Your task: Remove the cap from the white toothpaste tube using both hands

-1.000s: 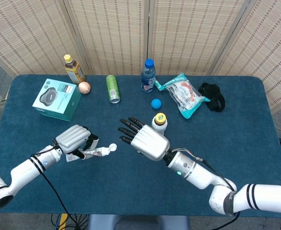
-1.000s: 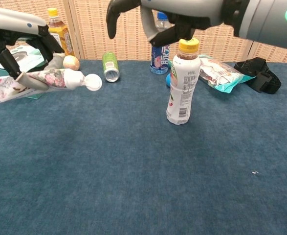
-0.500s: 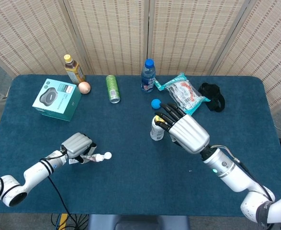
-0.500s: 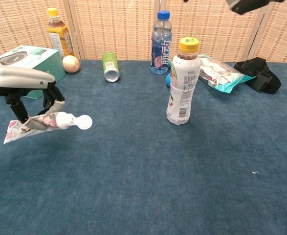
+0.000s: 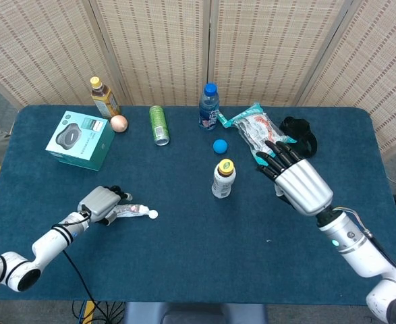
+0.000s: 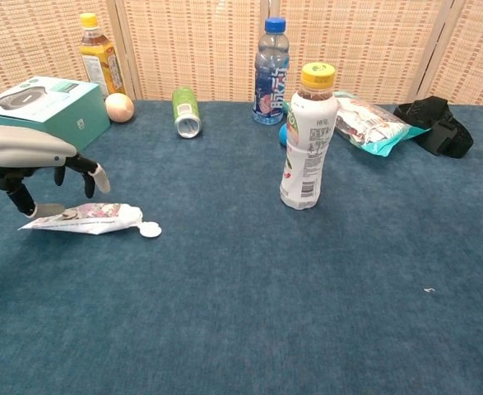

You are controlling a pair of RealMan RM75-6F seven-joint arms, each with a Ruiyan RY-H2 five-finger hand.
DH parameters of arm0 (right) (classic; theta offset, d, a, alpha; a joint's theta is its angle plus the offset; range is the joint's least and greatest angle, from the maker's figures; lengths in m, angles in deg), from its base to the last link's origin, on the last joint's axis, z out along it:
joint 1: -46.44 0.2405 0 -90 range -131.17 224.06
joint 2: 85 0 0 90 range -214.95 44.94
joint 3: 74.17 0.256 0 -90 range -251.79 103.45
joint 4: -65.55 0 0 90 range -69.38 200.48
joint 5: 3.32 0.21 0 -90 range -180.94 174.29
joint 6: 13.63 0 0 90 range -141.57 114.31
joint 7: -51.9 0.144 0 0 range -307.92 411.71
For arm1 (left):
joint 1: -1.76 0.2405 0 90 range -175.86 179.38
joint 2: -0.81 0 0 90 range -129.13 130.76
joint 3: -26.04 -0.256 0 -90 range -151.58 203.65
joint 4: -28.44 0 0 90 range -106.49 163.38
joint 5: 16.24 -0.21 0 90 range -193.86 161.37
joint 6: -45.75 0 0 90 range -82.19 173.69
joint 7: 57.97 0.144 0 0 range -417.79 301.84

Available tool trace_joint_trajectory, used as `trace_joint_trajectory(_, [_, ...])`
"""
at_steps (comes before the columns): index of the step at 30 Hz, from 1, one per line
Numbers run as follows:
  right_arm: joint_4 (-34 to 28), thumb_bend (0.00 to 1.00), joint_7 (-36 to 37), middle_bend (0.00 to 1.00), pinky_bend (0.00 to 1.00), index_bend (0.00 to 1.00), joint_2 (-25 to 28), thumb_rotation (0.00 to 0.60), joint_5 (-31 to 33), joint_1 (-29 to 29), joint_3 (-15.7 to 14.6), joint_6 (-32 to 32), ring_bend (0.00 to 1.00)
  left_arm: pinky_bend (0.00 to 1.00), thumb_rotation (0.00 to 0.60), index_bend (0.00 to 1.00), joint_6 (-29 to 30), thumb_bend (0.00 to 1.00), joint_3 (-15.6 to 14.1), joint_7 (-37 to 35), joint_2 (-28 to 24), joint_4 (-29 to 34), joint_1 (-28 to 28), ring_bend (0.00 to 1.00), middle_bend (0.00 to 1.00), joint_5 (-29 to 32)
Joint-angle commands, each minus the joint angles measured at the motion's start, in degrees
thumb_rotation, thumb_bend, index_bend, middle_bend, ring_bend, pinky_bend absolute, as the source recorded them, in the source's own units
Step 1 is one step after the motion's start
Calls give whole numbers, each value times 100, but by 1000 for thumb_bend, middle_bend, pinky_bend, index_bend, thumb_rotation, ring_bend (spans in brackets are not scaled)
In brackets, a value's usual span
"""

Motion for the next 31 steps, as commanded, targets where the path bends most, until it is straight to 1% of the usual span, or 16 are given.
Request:
trace_joint_trajectory(1, [129, 871, 172, 214, 143, 343, 66, 556, 6, -215, -79, 152, 32, 269, 600, 147, 492, 398, 128, -19, -333, 394, 275, 131, 239, 260])
trace_joint_trajectory(3, [187, 824, 261, 214, 143, 343, 115, 557, 33, -357, -144, 217, 32, 265, 600, 144, 977, 392, 185, -62, -479, 587, 525, 131, 237, 288])
trace_joint_trajectory(4, [213, 785, 324, 214, 143, 343, 153, 557, 75, -462, -184, 268, 32, 265, 600, 144, 1403, 375, 216, -79, -527, 680, 736, 131, 237, 258])
trace_joint_trajectory(6, [277, 664, 374, 212, 143, 333, 198, 558, 170, -637, -234, 366, 32, 264, 600, 144, 2049, 326, 222, -73, -561, 767, 1077, 131, 237, 174])
trace_joint_trajectory(7, [312, 588, 412, 208, 143, 315, 219, 558, 262, -760, -272, 420, 32, 262, 600, 144, 2464, 301, 208, -50, -565, 797, 1307, 131, 237, 111])
trace_joint_trajectory(9, [347, 504, 511, 203, 143, 286, 247, 556, 448, -971, -345, 472, 32, 259, 600, 144, 3072, 283, 144, 3, -570, 836, 1696, 131, 237, 38])
trace_joint_trajectory(10, [371, 469, 542, 200, 143, 267, 257, 556, 525, -1058, -380, 484, 31, 255, 600, 144, 3282, 279, 107, 5, -579, 859, 1852, 131, 237, 12])
trace_joint_trajectory(12, [438, 444, 539, 193, 142, 235, 236, 556, 678, -1258, -466, 524, 31, 247, 600, 145, 3709, 276, 41, 8, -585, 891, 2185, 131, 237, -9])
trace_joint_trajectory(14, [490, 435, 555, 188, 142, 217, 170, 558, 750, -1435, -538, 605, 31, 243, 600, 147, 3976, 275, -28, 14, -568, 904, 2442, 131, 237, 2])
trace_joint_trajectory(21, [842, 435, 598, 187, 142, 204, -224, 596, 791, -2110, -784, 1059, 31, 241, 600, 196, 4831, 276, -297, 219, -380, 835, 3285, 132, 237, -133])
trace_joint_trajectory(25, [917, 435, 758, 187, 142, 204, -354, 600, 816, -2388, -850, 1215, 31, 236, 600, 200, 5128, 275, -344, 122, -262, 820, 3604, 132, 238, -244])
trace_joint_trajectory(31, [868, 436, 768, 187, 142, 204, -383, 600, 718, -2562, -849, 1302, 31, 230, 600, 204, 5179, 276, -356, 221, -240, 862, 3772, 133, 241, -430])
